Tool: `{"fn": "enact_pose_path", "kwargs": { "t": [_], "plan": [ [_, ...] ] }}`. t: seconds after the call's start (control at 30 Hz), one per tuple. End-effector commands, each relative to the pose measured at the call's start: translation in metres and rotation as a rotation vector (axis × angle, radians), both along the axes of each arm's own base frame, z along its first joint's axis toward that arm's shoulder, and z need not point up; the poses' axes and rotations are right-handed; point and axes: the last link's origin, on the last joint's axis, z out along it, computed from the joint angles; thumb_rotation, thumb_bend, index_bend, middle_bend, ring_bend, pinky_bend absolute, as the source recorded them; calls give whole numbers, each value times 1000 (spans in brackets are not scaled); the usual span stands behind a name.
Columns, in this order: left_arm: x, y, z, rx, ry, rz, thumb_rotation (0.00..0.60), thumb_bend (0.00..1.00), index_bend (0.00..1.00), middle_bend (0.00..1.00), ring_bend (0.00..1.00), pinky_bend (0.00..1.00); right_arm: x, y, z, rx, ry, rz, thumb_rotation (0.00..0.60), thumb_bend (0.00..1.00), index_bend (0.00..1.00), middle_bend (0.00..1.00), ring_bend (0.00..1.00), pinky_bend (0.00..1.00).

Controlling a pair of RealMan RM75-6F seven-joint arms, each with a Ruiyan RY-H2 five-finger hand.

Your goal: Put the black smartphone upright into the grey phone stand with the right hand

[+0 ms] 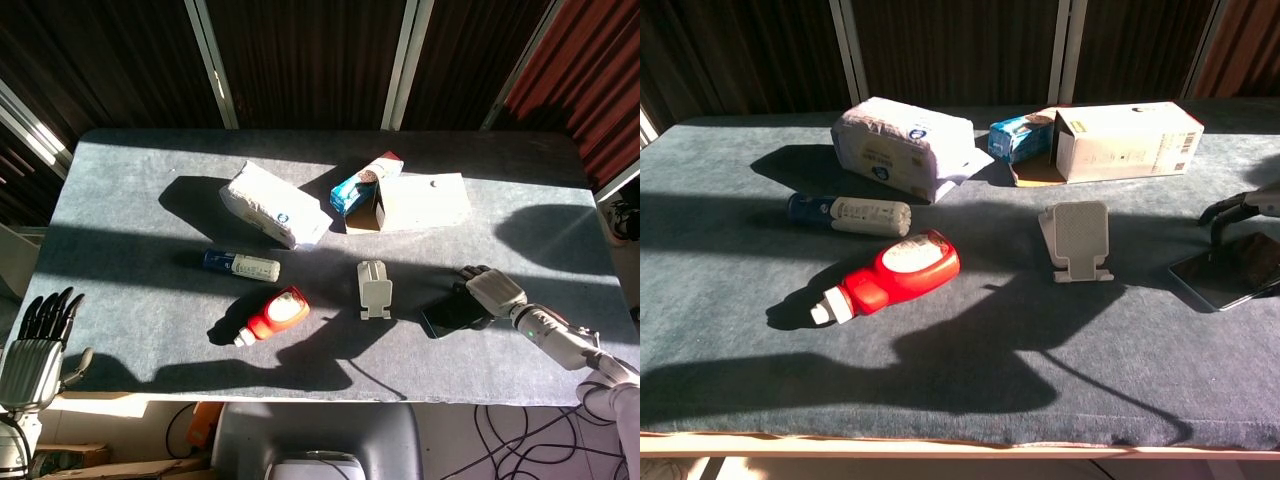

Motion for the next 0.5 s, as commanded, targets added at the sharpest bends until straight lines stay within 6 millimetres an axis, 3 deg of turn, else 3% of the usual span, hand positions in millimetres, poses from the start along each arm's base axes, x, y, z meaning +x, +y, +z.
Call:
{"fn": "enact_pose_path", "kwargs": {
  "t": [0.03, 0.2, 0.5],
  "plan": [
    [0, -1, 0, -1, -1, 0, 600, 356, 0, 0, 0, 28, -3, 4, -4, 1, 4, 1, 600, 246, 597, 356, 254, 421],
    [0, -1, 1, -1, -3, -3, 600, 357, 0, 0, 0, 28, -3, 6, -6, -17, -6, 13, 600, 246, 662, 421, 320, 472],
    [0, -1, 1, 2, -8, -6, 600, 356, 0, 0, 0, 29, 0, 11, -6, -47, -26, 65, 600, 285, 925, 623, 520, 542]
  ]
}}
